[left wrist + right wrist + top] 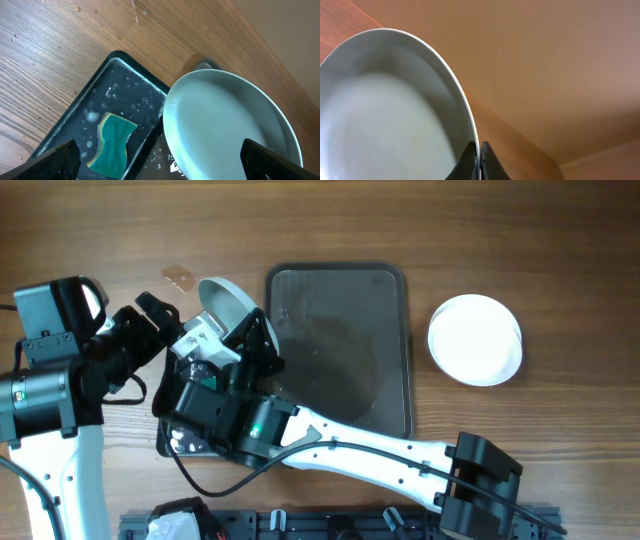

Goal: Clean dirty plates on tray and stack at the side
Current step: 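Lift the plate with right gripper and tilt it over the sink, then carry the plate with right gripper onto the stack at the right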

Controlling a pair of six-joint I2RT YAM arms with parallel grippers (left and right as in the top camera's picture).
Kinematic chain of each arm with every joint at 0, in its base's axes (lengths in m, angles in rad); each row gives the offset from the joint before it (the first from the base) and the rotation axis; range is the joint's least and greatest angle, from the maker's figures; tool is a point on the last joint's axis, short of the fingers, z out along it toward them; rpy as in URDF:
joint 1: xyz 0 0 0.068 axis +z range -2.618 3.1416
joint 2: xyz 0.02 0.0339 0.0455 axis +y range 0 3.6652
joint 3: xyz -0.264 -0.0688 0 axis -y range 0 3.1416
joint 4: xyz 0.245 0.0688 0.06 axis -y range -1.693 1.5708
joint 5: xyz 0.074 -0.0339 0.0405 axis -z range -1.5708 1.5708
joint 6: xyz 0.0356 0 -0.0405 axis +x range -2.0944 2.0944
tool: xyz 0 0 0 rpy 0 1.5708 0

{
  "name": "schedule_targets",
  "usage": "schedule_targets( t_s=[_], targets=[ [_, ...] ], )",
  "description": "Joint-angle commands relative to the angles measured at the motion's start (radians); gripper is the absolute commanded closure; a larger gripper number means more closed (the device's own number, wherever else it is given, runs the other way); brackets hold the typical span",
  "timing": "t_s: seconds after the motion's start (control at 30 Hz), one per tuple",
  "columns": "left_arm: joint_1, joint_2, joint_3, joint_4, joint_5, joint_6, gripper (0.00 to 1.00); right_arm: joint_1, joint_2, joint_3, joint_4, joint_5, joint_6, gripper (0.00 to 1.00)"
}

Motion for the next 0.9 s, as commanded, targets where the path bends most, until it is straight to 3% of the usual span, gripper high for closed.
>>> schedule_targets(
  t_s=[0.0, 0.53, 0.6, 0.7, 0.8, 0.87],
  targets=[
    [-0.004, 0.001, 0.019, 0.001, 0.016, 0.008, 0.0, 0.013, -0.032, 0.028, 0.008, 0.022, -0.013, 0.96],
    [-0.004, 0.001, 0.019, 0.001, 0.016, 0.008, 0.0, 0.01, -0.032, 0.028, 0.014, 0.022, -0.009, 0.96],
    [-0.004, 0.001, 0.019, 0.001, 0.016, 0.008, 0.0, -0.014, -0.032, 0.028, -0.019, -0.015, 0.076, 0.96],
    [-0.004, 0.001, 0.019, 0.001, 0.016, 0.008, 0.0, -0.119, -0.032, 0.028, -0.179, -0.312, 0.295, 0.96],
    [-0.004, 0.001, 0.019, 0.001, 0.016, 0.008, 0.0, -0.309, -0.046, 0.028, -0.335, -0.784, 0.531, 0.96],
    [-0.004, 0.001, 0.019, 0.001, 0.016, 0.008, 0.0, -0.426, -0.073, 0.028, -0.367, -1.029, 0.566, 0.96]
  ],
)
